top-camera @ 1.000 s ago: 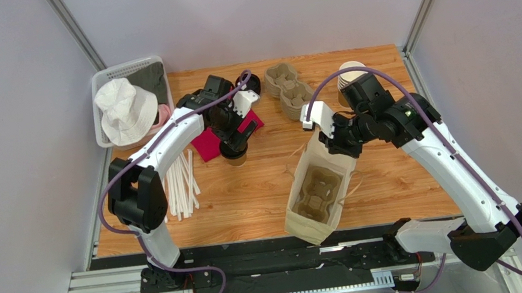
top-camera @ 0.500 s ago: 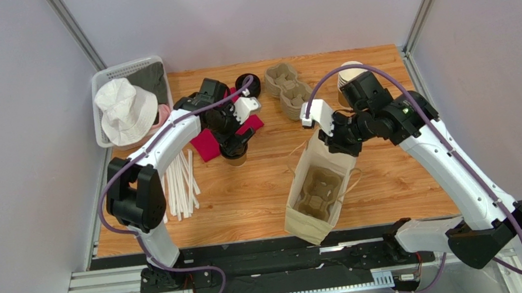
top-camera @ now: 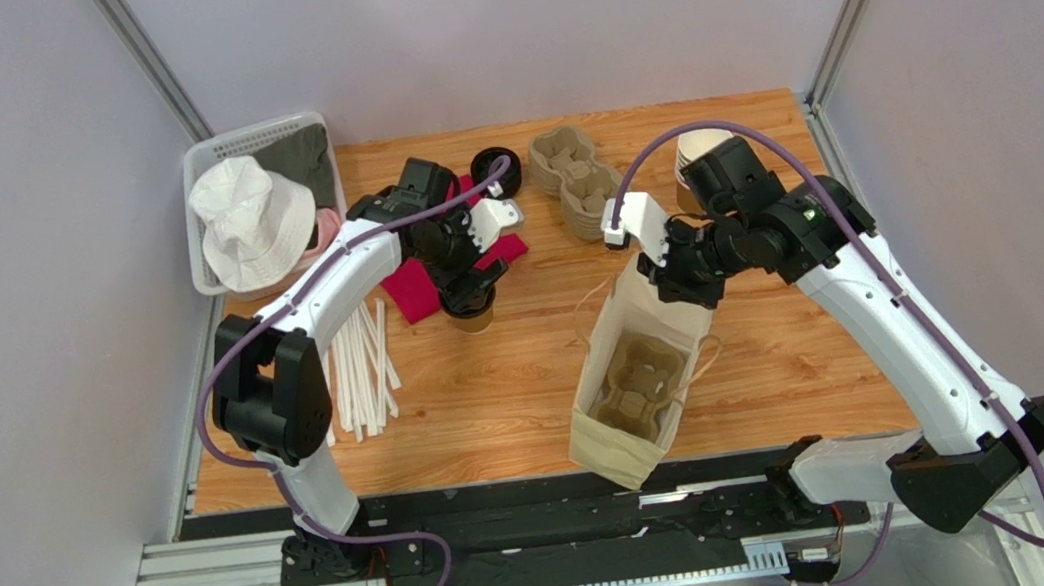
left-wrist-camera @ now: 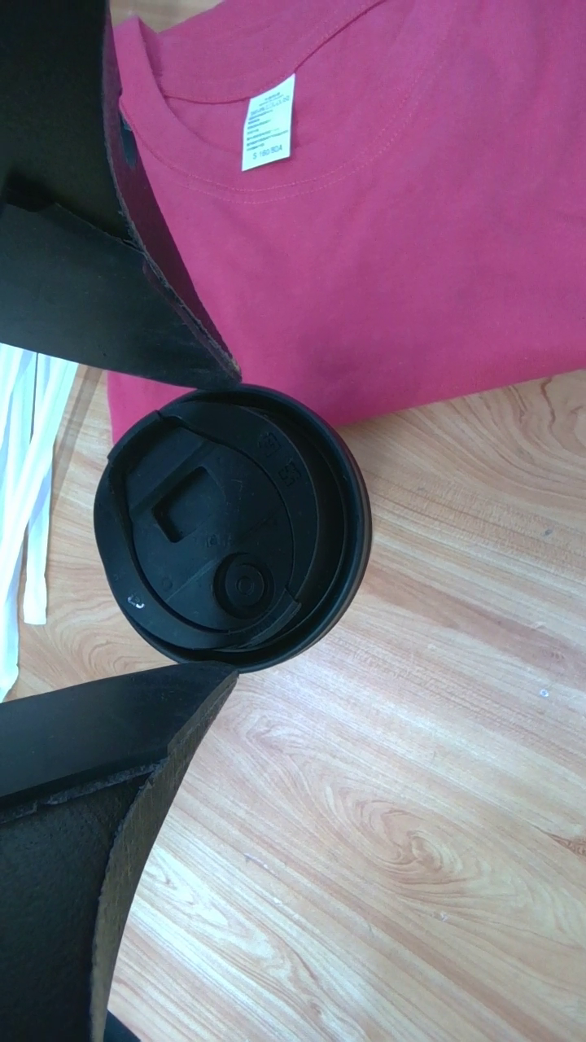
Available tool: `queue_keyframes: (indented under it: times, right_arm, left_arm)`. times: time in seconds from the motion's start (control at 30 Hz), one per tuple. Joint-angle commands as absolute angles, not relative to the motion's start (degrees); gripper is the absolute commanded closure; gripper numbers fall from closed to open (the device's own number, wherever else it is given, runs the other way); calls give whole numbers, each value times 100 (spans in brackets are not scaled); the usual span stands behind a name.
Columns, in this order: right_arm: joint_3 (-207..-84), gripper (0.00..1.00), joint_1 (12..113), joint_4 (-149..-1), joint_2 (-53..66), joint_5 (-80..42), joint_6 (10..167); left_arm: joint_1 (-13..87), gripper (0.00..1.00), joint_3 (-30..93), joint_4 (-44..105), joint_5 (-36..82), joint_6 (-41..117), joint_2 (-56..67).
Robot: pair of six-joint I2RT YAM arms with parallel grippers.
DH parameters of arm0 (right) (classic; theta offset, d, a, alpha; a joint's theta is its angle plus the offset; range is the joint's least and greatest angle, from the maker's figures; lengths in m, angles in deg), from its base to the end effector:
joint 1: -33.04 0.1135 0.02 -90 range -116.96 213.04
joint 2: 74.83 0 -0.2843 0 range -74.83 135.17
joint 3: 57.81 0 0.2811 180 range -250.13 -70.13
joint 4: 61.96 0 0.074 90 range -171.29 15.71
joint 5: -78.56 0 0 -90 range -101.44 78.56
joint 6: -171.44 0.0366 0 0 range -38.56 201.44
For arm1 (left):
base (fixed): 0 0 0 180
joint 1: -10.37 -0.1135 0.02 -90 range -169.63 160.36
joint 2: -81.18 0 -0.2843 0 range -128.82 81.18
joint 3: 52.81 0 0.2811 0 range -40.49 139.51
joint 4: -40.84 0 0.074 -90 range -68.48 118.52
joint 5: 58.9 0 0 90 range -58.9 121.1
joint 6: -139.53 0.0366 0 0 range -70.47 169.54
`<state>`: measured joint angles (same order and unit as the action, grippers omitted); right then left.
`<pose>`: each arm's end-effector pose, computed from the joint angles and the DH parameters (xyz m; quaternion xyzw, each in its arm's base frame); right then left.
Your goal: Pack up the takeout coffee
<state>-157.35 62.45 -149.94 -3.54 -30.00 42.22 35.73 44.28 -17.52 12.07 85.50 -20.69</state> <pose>0.1957 0.1237 0.4219 -0.5718 0.7631 0.1331 0.2700 0.3633 -0.1854 0.2714 0.5223 0.8056 -0.1389 0.2429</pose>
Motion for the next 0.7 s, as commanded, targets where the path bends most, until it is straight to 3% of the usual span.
queue_keyframes:
  times: [0.0,0.53,0.67]
  right_arm:
    - [-15978,100,6196,-15031,-320,-3121,4338]
    - [-16031,100,6064,-15101,-311,-3209,4330]
    - [-16057,100,6055,-15102,-302,-3227,4321]
  left_arm:
    - [3515,11,4538,-1798,1035,8663,-2007]
    - [3489,12,4459,-1745,1106,8636,-2209]
    - [3471,19,4415,-1736,1106,8654,-2218]
